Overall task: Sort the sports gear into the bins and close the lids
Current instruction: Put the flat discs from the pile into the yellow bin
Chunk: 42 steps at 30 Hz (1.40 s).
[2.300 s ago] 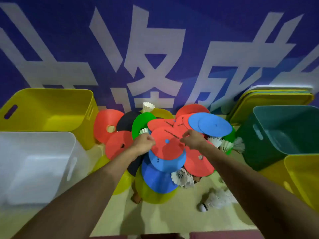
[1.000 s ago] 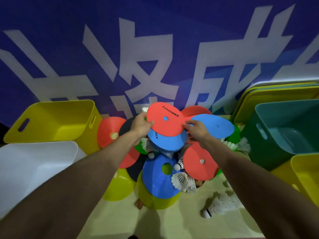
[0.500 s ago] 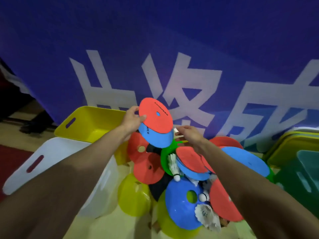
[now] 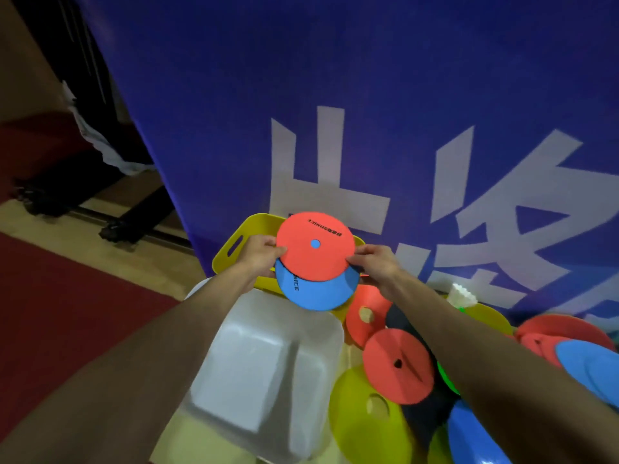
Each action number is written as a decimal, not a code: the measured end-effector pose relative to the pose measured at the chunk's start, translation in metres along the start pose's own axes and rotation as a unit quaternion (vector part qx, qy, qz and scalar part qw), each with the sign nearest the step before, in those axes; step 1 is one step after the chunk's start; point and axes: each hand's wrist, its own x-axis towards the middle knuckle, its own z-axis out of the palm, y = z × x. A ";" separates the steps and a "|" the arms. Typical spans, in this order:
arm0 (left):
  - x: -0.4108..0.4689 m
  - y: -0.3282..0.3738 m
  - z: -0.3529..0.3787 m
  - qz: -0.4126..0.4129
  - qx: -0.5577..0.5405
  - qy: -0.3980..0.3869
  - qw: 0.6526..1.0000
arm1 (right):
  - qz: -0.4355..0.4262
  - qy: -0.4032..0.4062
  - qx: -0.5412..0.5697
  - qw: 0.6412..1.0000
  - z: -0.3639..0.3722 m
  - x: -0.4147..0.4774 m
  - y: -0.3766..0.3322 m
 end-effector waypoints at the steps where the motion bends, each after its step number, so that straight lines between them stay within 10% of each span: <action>1: 0.009 -0.007 -0.006 -0.014 0.002 0.002 1.000 | 0.000 0.010 -0.021 1.000 0.010 0.006 -0.001; 20: 0.088 -0.035 -0.005 -0.025 0.205 -0.090 0.974 | -0.014 0.021 -0.243 0.970 0.047 0.062 -0.001; 31: 0.020 0.013 0.088 0.189 0.129 -0.038 0.973 | -0.054 0.080 -0.138 0.986 -0.058 -0.011 0.027; 42: -0.069 0.005 0.261 0.192 0.220 -0.244 0.925 | 0.001 0.179 -0.090 0.980 -0.250 -0.115 0.115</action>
